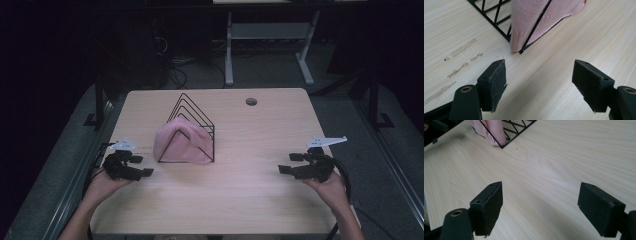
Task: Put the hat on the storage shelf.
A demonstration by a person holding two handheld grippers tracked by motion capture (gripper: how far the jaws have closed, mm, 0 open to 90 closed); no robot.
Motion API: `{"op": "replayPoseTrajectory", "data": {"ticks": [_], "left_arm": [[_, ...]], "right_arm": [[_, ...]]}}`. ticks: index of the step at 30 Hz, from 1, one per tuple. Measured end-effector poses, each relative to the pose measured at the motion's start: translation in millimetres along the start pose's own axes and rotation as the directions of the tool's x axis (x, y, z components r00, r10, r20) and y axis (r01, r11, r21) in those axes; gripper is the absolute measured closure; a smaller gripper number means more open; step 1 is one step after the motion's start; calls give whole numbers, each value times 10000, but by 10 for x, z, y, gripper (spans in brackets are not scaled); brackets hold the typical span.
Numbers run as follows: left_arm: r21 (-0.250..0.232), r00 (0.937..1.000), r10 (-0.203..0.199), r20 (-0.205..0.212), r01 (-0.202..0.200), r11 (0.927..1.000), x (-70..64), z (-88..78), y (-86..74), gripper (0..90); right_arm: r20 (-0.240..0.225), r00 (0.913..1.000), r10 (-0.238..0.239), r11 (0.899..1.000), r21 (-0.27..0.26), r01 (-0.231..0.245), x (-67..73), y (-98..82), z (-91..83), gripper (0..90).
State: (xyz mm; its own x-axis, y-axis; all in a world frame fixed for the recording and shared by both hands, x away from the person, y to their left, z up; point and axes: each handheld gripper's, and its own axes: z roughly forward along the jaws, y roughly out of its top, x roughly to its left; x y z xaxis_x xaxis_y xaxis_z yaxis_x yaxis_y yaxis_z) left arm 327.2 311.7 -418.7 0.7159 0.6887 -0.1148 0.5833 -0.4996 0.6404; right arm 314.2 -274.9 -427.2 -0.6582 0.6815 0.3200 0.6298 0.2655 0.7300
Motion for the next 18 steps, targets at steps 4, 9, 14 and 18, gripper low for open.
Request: {"op": "replayPoseTrajectory", "data": {"ticks": [4,9,14,18], "left_arm": [[-163,9999,-120,-28,119,9998,-22,-18,-43,264],[-341,9997,-231,-82,228,9992,-61,-23,-101,260],[-933,9985,-529,-148,513,9943,-145,-30,-168,256],[-1134,9986,-324,-415,275,9932,-226,-25,-211,255]], "right_arm": [[102,9999,9,10000,96,-10,18,-123,-35,194],[286,9996,-1,9999,118,-2,50,-276,-97,194],[385,9992,77,9997,-233,-68,97,-385,-149,186],[129,9995,302,9934,-1107,-286,204,-515,-189,175]]}}
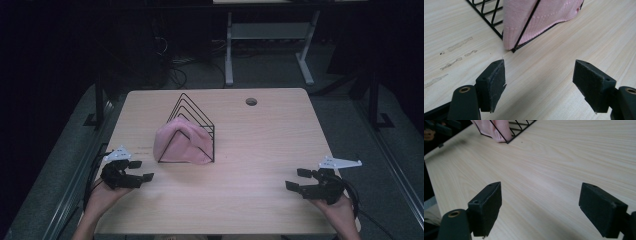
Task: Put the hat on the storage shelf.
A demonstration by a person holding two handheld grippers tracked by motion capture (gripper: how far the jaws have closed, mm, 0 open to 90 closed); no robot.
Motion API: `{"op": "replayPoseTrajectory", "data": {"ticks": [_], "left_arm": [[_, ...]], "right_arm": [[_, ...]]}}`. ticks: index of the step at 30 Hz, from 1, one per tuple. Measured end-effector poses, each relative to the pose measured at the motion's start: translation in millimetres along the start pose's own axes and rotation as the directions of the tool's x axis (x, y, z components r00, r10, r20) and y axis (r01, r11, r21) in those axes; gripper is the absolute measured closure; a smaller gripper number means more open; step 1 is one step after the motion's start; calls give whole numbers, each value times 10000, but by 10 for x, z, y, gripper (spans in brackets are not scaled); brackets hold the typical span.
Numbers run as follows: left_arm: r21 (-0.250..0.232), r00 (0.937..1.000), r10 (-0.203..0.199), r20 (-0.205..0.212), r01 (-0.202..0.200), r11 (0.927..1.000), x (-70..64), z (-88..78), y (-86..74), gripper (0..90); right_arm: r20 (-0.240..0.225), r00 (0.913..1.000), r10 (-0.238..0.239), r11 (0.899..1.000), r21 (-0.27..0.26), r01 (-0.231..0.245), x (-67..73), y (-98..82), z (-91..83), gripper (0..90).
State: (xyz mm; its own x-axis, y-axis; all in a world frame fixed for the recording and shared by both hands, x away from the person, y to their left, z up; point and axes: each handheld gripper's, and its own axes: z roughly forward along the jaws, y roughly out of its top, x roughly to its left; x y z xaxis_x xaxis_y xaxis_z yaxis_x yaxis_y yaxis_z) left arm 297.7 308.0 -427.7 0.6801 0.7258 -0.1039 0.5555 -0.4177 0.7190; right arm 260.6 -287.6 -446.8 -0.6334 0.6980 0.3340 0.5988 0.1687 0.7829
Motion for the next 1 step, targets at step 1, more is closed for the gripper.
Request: {"op": "replayPoseTrajectory", "data": {"ticks": [1], "left_arm": [[-148,10000,-52,-81,51,9999,-25,11,-23,255]], "right_arm": [[-10,10000,-66,9999,-82,66,31,-23,-10,170]]}}
